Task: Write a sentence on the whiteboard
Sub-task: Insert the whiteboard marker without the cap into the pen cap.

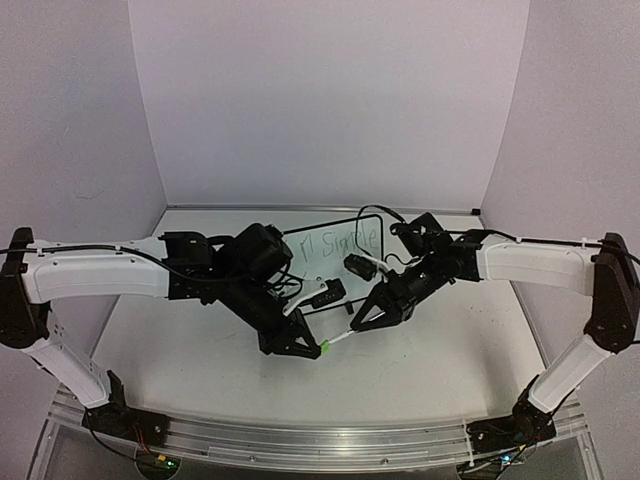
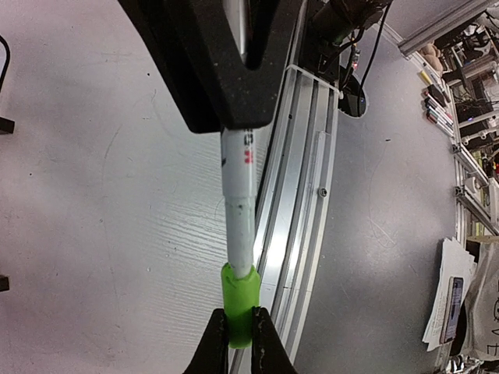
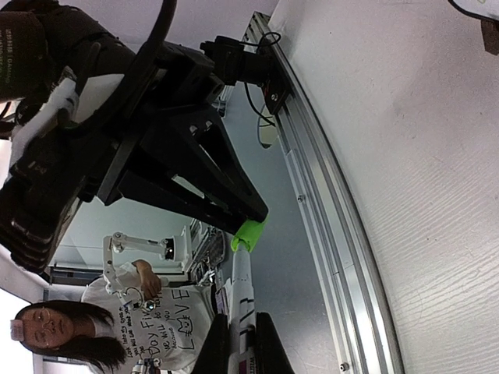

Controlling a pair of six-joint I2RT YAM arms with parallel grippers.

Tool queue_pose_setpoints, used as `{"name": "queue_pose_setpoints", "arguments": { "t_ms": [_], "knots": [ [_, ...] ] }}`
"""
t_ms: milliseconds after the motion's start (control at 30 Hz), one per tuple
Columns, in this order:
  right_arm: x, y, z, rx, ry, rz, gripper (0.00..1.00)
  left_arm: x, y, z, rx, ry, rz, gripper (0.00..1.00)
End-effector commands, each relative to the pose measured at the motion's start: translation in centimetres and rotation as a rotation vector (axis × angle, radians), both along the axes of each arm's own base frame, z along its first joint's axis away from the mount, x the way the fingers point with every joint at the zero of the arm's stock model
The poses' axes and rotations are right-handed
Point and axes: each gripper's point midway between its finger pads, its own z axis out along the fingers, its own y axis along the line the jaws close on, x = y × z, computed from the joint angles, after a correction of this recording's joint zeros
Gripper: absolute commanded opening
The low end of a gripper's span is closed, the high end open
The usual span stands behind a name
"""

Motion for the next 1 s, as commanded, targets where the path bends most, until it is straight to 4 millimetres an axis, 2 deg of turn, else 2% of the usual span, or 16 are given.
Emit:
{"name": "queue_pose_setpoints", "arguments": {
  "t_ms": [0,467,967],
  "knots": [
    [-0.5,0.9,0.6,0.02,-0.029,0.043,0.0,0.1,-1.5,2.4,-0.071,-0.034,-0.043,0.0],
    [-2.1,2.5,-0.9,-0.012,-0.038,0.118,0.0,-0.1,-3.4,2.4,-0.06,-0.025,-0.144,0.0],
    [-2.7,3.6,-1.8,-0.008,-0.054,0.161,0.0,0.5,-5.5,2.8,-0.079,-0.052,-0.204,0.0]
  ]
}}
